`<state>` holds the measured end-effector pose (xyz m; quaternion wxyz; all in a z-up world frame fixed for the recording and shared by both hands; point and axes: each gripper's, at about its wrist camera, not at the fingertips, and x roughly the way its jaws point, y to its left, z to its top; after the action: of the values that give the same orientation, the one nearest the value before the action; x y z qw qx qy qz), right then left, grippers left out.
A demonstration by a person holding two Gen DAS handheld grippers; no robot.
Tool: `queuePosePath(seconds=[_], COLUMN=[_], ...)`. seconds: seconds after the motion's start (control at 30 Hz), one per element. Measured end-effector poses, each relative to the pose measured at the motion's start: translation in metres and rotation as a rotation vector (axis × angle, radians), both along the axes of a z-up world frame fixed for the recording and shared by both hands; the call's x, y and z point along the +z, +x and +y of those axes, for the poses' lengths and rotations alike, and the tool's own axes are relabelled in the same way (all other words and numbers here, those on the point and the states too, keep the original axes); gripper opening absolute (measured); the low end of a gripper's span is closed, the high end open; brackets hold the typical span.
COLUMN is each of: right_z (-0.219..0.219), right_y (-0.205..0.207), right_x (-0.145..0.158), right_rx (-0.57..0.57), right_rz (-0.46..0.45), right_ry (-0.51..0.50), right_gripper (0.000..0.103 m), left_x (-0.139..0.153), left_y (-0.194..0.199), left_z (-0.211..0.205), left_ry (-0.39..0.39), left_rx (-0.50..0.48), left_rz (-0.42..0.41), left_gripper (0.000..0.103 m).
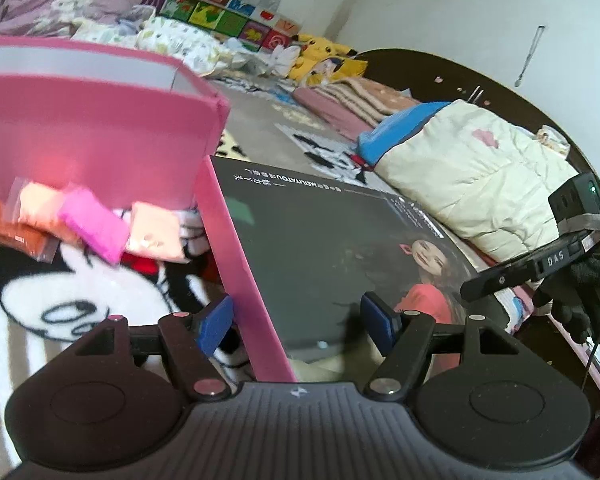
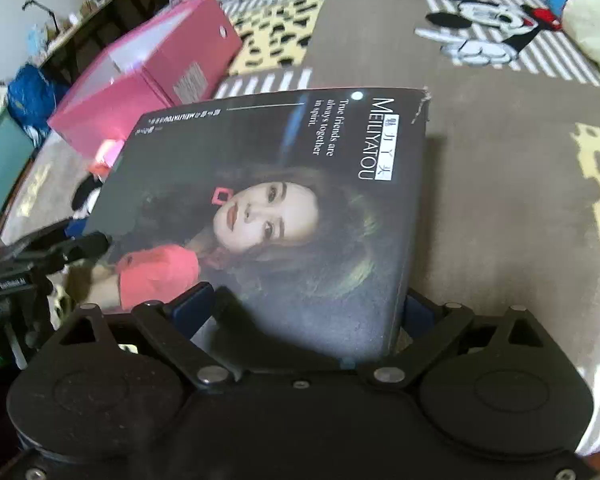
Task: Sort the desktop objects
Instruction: 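Grasp the black magazine edge with the right tool while the left tool grips its other edge, then lift the black magazine with both tools and carry it over the pink box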
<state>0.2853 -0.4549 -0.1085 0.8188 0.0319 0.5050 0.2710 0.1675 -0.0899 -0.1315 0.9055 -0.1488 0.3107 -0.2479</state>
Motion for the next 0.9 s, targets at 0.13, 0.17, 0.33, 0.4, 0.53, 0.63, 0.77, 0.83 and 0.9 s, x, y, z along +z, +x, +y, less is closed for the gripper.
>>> queuePosePath(seconds=[0.13,0.17,0.33,0.4,0.53,0.63,0.77,0.83,0.9], right_z=[-0.005,-0.005,0.012,0.024,0.055,0.076,0.106,0.12,0.132], right_y=[-0.011,-0.013,-0.016,-0.017,-0.021,-0.021,-0.018,-0.016,-0.015], right_x=[0.024,0.03,0.05,0.058,0.075,0.085,0.097,0.101,0.103], right_rx=[-0.029,-0.034,-0.043,-0.022,0.044,0.068,0.098,0.113,0.126], right_rz=[-0.051,-0.066,-0.098,-0.115,-0.164,-0.182,-0.206,-0.217,-0.227], right_ry=[0.03,0.035,0.054,0.04,0.016,0.037,0.05,0.058,0.068], right_gripper=[0.097,0.097,0.097,0.097,0.097,0.097,0.097,0.097,0.097], left_x=[0.017,0.022,0.043,0.05,0.064,0.072,0.081,0.085,0.088], left_y=[-0.004,-0.006,-0.014,-0.017,-0.019,-0.021,-0.026,-0.029,-0.031], left_z=[0.003,0.004,0.021,0.031,0.058,0.079,0.105,0.117,0.128], left_ry=[-0.014,-0.019,-0.041,-0.048,-0.077,-0.102,-0.116,-0.113,-0.106], left_rx=[0.007,0.015,0.06,0.084,0.176,0.231,0.289,0.309,0.326], left_rz=[-0.022,-0.03,-0.064,-0.07,-0.079,-0.082,-0.085,-0.091,-0.098], left_gripper=[0.069,0.069,0.069,0.069,0.069,0.069,0.069,0.069,0.069])
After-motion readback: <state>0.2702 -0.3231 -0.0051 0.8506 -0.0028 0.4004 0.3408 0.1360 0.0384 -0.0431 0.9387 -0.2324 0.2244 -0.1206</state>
